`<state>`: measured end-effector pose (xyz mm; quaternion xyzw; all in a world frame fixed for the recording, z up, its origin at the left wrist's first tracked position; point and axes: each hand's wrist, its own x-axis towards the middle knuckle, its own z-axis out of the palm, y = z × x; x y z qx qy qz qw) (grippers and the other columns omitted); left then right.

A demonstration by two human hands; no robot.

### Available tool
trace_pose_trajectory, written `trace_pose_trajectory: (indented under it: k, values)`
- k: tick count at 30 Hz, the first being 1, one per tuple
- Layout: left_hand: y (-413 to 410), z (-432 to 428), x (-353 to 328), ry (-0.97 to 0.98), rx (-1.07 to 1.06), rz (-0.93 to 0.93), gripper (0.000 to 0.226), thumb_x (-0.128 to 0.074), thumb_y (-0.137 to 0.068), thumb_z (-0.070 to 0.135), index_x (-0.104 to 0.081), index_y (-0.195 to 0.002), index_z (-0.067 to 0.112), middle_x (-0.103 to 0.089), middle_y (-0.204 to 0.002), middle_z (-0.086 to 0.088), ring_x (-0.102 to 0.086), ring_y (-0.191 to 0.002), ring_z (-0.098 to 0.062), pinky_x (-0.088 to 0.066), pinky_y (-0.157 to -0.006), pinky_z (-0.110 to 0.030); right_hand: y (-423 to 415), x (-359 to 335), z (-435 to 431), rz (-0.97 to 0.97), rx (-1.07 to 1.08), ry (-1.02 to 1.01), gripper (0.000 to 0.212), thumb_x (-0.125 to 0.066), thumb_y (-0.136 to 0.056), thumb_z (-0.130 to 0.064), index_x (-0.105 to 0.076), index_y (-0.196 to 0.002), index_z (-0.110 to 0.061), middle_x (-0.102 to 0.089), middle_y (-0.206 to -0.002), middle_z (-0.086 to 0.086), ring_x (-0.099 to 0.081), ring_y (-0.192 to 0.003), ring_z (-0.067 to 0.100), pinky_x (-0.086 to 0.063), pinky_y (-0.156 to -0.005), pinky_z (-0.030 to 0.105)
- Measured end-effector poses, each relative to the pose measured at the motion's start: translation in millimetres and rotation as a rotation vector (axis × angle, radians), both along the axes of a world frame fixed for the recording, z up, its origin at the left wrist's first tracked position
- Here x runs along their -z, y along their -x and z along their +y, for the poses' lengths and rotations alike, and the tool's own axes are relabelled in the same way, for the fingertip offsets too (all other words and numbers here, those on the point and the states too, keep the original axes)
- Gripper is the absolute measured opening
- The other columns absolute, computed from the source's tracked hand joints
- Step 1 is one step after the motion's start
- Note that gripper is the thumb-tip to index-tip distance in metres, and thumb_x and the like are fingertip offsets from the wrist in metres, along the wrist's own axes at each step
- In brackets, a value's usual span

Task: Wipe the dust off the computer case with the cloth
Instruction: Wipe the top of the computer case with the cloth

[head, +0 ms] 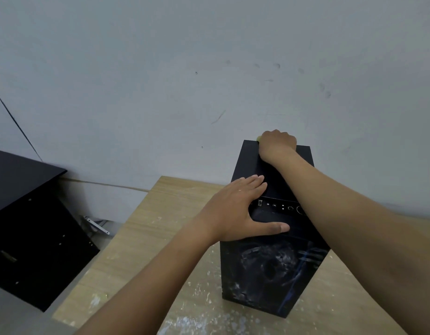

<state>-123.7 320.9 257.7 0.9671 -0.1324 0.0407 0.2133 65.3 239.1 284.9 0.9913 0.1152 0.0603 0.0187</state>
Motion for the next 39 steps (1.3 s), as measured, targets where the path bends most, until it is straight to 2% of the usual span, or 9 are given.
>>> trace_pose_trajectory:
  k: [4,8,12,17,21,29,33,35,39]
  values:
    - [0.0,0.1,0.7,-0.005,0.001,0.001,0.102,-0.056,-0.077,0.076,-0.023,-0.156,0.020,-0.010,-0.163,0.013,-0.003,-0.147,0.003,0.001,-0.120,-0.020,0.6,-0.7,-29.2,-0.003,0.048,0.014,0.027,-0.046,-0.089,-0.008,-0.058,-0.113,-0.012,-0.058,-0.117,0.009,-0.056,-0.108,0.029,-0.038,-0.077,0.031]
    - [-0.5,0.5,0.7,-0.007,0.003,-0.003,0.103,-0.055,-0.075,0.078,-0.024,-0.156,0.020,-0.011,-0.163,0.012,-0.004,-0.148,0.003,-0.001,-0.121,-0.023,5.6,-0.6,-42.2,-0.020,-0.009,0.035,0.022,-0.042,-0.085,-0.001,-0.051,-0.099,-0.016,-0.056,-0.110,0.009,-0.052,-0.092,0.029,-0.037,-0.073,0.032]
    - [0.0,0.0,-0.2,-0.016,0.006,-0.012,0.103,-0.056,-0.076,0.076,-0.023,-0.156,0.020,-0.010,-0.163,0.012,-0.004,-0.148,0.002,-0.002,-0.122,-0.024,14.1,1.9,-31.8,-0.112,-0.095,0.023,0.020,-0.041,-0.085,0.001,-0.046,-0.093,-0.016,-0.060,-0.109,0.010,-0.056,-0.099,0.031,-0.036,-0.076,0.032]
    - [0.1,1.4,-0.5,-0.012,0.007,-0.016,0.101,-0.056,-0.077,0.076,-0.022,-0.156,0.022,-0.011,-0.163,0.013,-0.004,-0.147,0.001,-0.001,-0.119,-0.020,22.5,8.0,6.7,-0.176,-0.296,0.017,0.021,-0.041,-0.085,0.002,-0.046,-0.090,-0.017,-0.057,-0.094,0.005,-0.047,-0.078,0.027,-0.032,-0.065,0.032]
    - [-1.2,1.8,-0.8,-0.018,0.011,-0.032,0.100,-0.057,-0.078,0.074,-0.023,-0.156,0.021,-0.012,-0.163,0.011,-0.005,-0.147,0.001,0.003,-0.111,-0.013,18.5,13.1,18.0,-0.164,-0.395,0.048,0.033,-0.041,-0.093,-0.006,-0.058,-0.115,-0.023,-0.060,-0.109,0.000,-0.053,-0.085,0.024,-0.028,-0.056,0.027]
    - [-4.5,3.0,1.4,0.014,0.037,-0.013,0.103,-0.054,-0.075,0.077,-0.023,-0.156,0.021,-0.012,-0.163,0.013,-0.005,-0.147,0.003,-0.001,-0.117,-0.018,16.5,7.0,-14.6,-0.058,-0.249,-0.024,0.029,-0.035,-0.100,-0.018,-0.053,-0.122,-0.027,-0.057,-0.121,0.002,-0.055,-0.105,0.027,-0.035,-0.073,0.032]
    - [-8.8,5.1,-2.2,0.037,0.035,0.017,0.101,-0.059,-0.075,0.075,-0.028,-0.154,0.021,-0.018,-0.161,0.013,-0.012,-0.147,-0.001,-0.009,-0.118,-0.022,15.6,0.7,-51.3,-0.009,-0.120,-0.016,0.033,-0.034,-0.101,-0.021,-0.052,-0.127,-0.031,-0.055,-0.126,0.006,-0.053,-0.111,0.031,-0.037,-0.077,0.033]
    - [-15.7,5.9,-7.3,0.019,0.029,0.003,0.092,-0.061,-0.077,0.071,-0.038,-0.150,0.020,-0.031,-0.157,0.011,-0.023,-0.145,-0.005,-0.017,-0.115,-0.023,16.2,-0.7,-69.1,0.019,-0.076,-0.031,0.034,-0.034,-0.101,-0.025,-0.052,-0.129,-0.032,-0.054,-0.130,0.006,-0.053,-0.113,0.031,-0.039,-0.079,0.034]
    - [-33.4,8.0,-13.3,0.037,-0.029,-0.072,0.072,-0.064,-0.081,0.065,-0.056,-0.135,0.017,-0.058,-0.133,0.006,-0.049,-0.126,-0.014,-0.040,-0.103,-0.030,24.4,3.1,-94.2,0.057,-0.047,-0.089,0.037,-0.031,-0.102,-0.041,-0.052,-0.132,-0.037,-0.049,-0.139,0.001,-0.051,-0.118,0.030,-0.041,-0.088,0.036]
